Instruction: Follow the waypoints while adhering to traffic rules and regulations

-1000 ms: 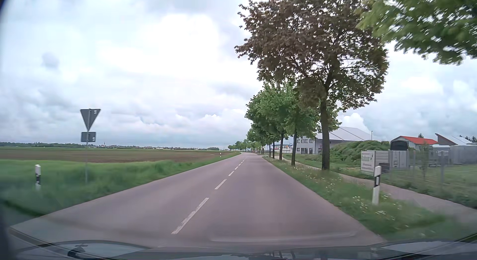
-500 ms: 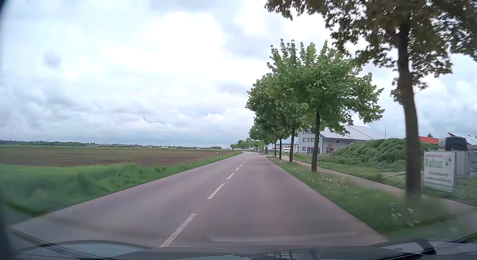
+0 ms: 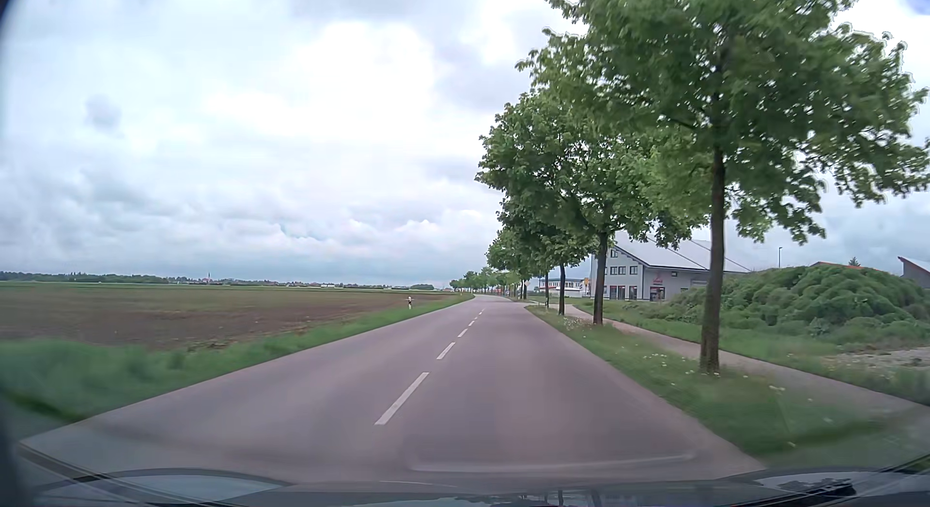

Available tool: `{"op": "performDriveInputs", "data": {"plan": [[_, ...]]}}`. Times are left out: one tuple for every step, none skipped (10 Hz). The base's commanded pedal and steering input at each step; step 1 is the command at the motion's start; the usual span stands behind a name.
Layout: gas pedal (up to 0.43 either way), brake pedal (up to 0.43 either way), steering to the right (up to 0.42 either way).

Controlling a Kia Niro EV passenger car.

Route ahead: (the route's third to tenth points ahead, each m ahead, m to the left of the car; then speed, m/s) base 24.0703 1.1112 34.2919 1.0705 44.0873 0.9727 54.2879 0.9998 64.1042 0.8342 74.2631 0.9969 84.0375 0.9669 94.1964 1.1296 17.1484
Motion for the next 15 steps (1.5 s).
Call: {"op": "performDriveInputs", "data": {"plan": [[0.228, 0.012, 0.002], [0.228, 0.012, 0.003], [0.228, 0.012, 0.003], [0.228, 0.012, 0.003], [0.228, 0.012, 0.003], [0.228, 0.012, 0.003], [0.228, 0.012, 0.003], [0.228, 0.012, 0.003], [0.228, 0.012, 0.003], [0.228, 0.012, 0.003], [0.228, 0.012, 0.003], [0.24, 0.012, 0.003], [0.248, 0.006, 0.003], [0.26, 0.012, 0.003], [0.26, 0.012, 0.001]]}}
